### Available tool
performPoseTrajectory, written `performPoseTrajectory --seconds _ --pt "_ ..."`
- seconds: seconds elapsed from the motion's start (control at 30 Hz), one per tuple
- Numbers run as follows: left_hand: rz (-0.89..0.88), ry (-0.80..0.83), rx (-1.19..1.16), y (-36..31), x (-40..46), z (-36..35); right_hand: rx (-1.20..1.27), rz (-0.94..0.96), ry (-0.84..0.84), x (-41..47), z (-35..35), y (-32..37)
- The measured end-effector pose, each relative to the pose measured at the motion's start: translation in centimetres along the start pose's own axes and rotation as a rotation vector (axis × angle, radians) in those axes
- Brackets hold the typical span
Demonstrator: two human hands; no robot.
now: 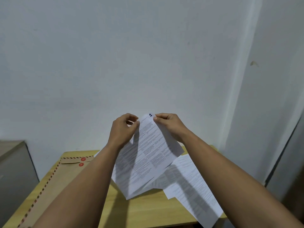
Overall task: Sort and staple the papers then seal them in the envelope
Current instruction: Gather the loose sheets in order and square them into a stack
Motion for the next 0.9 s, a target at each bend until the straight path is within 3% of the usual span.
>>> performPoseTrajectory --seconds 0.3,0.53,0.9 --pt "0.073 0.262 -0.008 0.0 0.4 -0.4 0.034 -0.079 0.051 0.2 1.7 1.1" --pt "0.095 0.200 0.064 -0.1 0.7 -1.5 -0.144 -0.095 0.134 0.9 4.3 -0.4" --pt "0.155 0.480 0.041 3.1 -3.6 -5.0 -0.185 -0.143 0.015 -0.5 6.1 -7.9"
Point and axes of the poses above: each hand's wrist, its own x-axis towards the middle knuckle, its own z-axis out of the back of the hand, y = z × x, the point moved 1 cm from there along x, towards the middle knuckle, and after that the axes turned 15 degrees about -y, right-handed, at the moved point
